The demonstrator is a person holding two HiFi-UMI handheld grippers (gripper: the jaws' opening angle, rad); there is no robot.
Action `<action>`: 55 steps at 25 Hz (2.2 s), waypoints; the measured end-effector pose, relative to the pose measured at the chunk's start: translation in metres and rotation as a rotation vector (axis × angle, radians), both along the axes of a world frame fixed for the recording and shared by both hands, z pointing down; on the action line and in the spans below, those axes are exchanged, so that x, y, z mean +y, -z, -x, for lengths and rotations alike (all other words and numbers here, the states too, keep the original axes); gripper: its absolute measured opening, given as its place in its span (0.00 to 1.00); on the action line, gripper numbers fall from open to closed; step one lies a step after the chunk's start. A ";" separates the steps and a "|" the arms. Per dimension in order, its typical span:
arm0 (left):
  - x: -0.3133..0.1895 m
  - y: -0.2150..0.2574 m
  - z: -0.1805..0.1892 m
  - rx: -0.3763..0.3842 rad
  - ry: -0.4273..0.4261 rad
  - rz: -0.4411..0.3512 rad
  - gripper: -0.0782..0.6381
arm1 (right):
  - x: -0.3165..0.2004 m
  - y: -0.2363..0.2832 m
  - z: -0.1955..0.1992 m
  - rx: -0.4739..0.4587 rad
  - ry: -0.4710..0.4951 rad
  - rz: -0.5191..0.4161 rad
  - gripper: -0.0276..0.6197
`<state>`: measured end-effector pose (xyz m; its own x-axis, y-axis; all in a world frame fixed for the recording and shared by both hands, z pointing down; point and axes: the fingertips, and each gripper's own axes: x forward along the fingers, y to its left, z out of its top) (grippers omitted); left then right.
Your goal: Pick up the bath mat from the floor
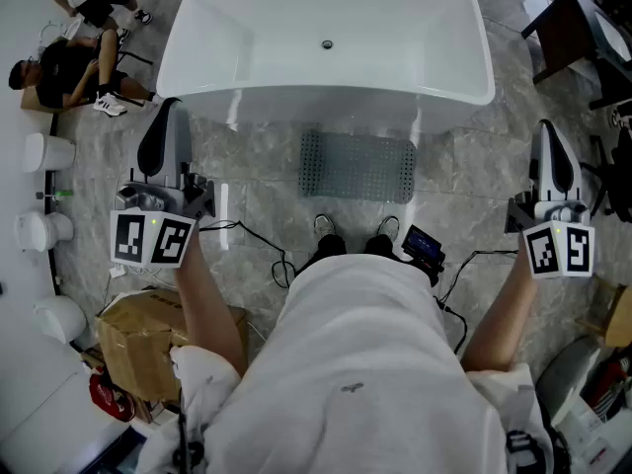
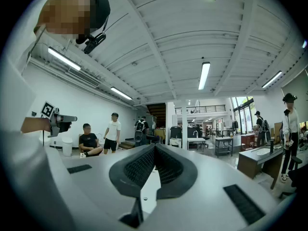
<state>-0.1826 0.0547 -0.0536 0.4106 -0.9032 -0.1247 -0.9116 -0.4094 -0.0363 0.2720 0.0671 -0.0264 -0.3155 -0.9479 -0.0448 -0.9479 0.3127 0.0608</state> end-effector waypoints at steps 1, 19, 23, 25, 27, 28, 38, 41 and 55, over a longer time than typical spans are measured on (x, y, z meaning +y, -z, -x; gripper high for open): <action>-0.001 0.000 0.000 -0.001 0.002 0.001 0.13 | 0.000 0.001 -0.001 0.002 0.000 -0.002 0.05; 0.006 -0.007 -0.024 -0.027 0.002 0.035 0.13 | 0.003 -0.009 -0.029 -0.036 -0.030 0.012 0.06; 0.007 -0.016 -0.034 -0.027 0.001 0.062 0.13 | 0.005 -0.026 -0.035 -0.050 -0.011 0.054 0.06; 0.005 -0.025 -0.039 -0.029 0.002 0.086 0.13 | 0.006 -0.041 -0.035 -0.058 0.001 0.091 0.06; 0.004 -0.036 -0.045 -0.037 0.010 0.117 0.13 | 0.007 -0.057 -0.034 -0.075 0.022 0.131 0.06; 0.003 -0.041 -0.049 -0.038 0.012 0.132 0.13 | 0.009 -0.066 -0.034 -0.082 0.033 0.150 0.06; 0.013 -0.096 -0.098 -0.038 0.008 0.271 0.13 | 0.019 -0.146 -0.045 -0.118 0.083 0.334 0.06; 0.018 -0.107 -0.105 -0.047 0.000 0.296 0.13 | 0.017 -0.160 -0.043 -0.126 0.088 0.364 0.06; -0.020 -0.153 -0.043 -0.028 -0.066 0.376 0.13 | -0.003 -0.197 0.031 -0.096 0.048 0.487 0.06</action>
<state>-0.1393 0.0348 0.0992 0.4684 -0.8550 0.2228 -0.8834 -0.4571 0.1030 0.2412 0.0644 0.1710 -0.3753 -0.8504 0.3687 -0.9260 0.3262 -0.1903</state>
